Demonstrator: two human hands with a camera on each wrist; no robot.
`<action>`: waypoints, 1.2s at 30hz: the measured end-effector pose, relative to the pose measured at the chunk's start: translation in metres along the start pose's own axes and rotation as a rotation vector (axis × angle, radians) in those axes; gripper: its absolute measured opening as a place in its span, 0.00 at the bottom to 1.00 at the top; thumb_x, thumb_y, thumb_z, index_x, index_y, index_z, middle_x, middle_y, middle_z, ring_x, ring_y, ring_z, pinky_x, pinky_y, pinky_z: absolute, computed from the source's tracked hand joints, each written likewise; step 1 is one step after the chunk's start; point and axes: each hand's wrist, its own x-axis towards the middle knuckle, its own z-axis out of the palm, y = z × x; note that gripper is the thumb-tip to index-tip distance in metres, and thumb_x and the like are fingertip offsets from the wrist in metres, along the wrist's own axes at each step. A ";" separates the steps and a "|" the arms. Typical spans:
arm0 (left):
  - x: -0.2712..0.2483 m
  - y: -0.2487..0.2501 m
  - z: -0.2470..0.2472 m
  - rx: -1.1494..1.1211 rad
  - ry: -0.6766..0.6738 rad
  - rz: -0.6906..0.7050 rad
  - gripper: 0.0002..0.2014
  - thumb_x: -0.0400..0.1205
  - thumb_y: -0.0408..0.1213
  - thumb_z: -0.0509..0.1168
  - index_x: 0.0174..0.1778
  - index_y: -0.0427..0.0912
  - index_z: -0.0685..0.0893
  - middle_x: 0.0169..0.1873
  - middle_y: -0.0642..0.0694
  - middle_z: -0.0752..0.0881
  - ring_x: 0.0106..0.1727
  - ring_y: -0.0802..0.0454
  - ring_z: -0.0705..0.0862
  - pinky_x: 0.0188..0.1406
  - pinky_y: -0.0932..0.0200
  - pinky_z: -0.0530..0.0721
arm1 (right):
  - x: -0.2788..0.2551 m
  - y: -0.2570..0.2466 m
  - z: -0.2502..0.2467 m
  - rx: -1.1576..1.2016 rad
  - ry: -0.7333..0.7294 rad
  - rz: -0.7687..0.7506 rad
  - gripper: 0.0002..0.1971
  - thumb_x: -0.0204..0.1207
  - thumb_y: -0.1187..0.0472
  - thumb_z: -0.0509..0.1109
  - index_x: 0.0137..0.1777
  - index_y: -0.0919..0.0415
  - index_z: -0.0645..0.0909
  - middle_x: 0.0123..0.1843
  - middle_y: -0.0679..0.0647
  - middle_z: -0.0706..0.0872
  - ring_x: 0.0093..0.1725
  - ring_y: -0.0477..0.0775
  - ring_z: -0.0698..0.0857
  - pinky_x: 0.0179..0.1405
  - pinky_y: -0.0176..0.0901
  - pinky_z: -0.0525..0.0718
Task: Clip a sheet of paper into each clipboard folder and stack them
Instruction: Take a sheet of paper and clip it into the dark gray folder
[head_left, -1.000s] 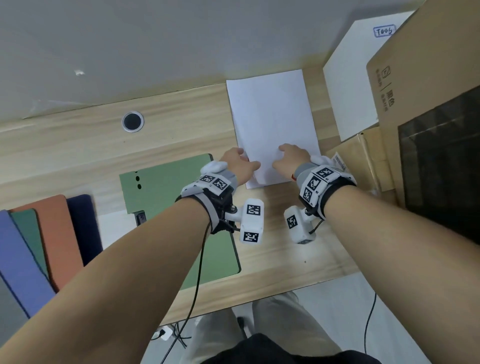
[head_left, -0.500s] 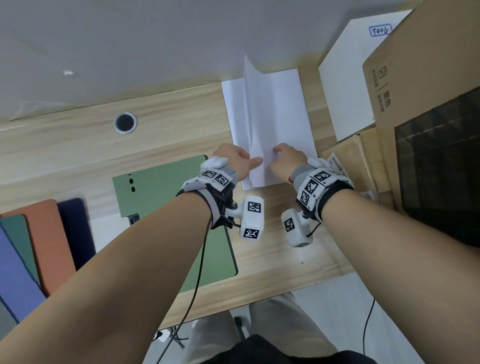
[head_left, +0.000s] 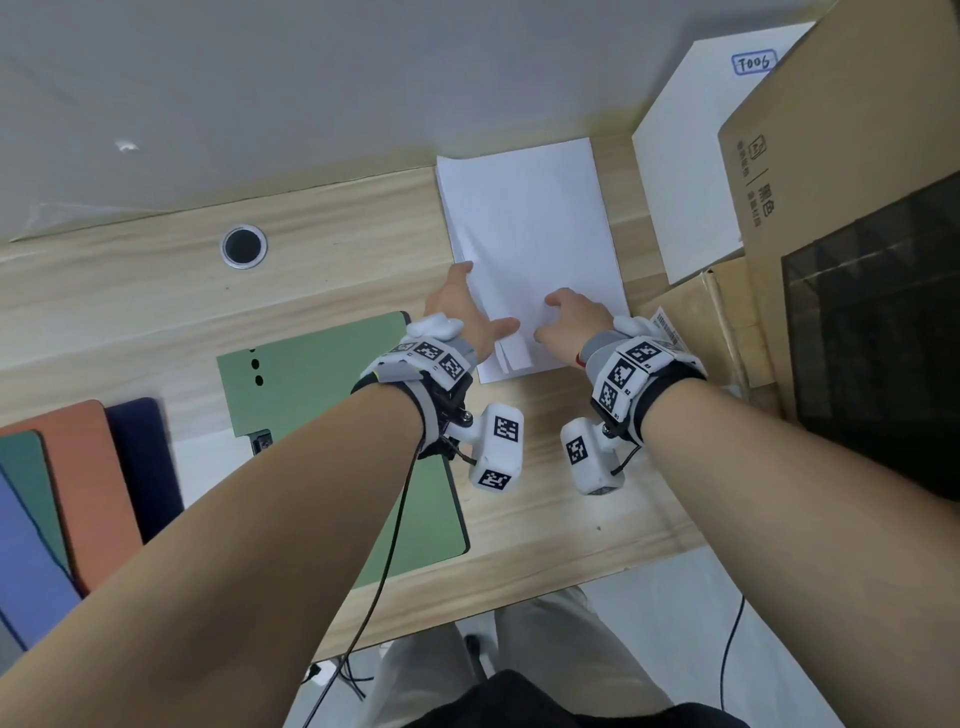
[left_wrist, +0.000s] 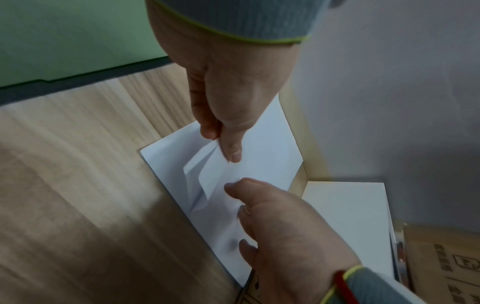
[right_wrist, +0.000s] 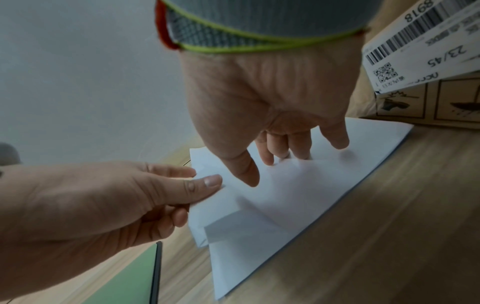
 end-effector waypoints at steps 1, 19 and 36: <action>0.001 0.000 0.001 -0.015 0.000 -0.016 0.49 0.66 0.48 0.84 0.79 0.61 0.62 0.61 0.43 0.84 0.51 0.40 0.88 0.55 0.43 0.88 | 0.001 0.000 0.000 0.002 -0.001 -0.001 0.31 0.76 0.57 0.65 0.81 0.51 0.65 0.75 0.56 0.77 0.69 0.62 0.79 0.53 0.44 0.74; -0.021 -0.003 -0.010 0.153 0.097 0.192 0.18 0.78 0.39 0.70 0.62 0.54 0.75 0.41 0.50 0.87 0.41 0.48 0.87 0.41 0.53 0.85 | 0.000 0.002 0.002 0.005 -0.004 -0.013 0.30 0.77 0.57 0.65 0.80 0.51 0.66 0.74 0.57 0.77 0.68 0.63 0.79 0.55 0.44 0.75; -0.032 0.015 -0.048 -0.079 -0.010 0.229 0.10 0.75 0.30 0.65 0.43 0.51 0.83 0.29 0.51 0.81 0.29 0.51 0.76 0.30 0.61 0.75 | -0.019 0.011 -0.035 0.317 0.109 -0.064 0.38 0.75 0.47 0.73 0.81 0.54 0.60 0.80 0.57 0.69 0.75 0.59 0.74 0.70 0.49 0.74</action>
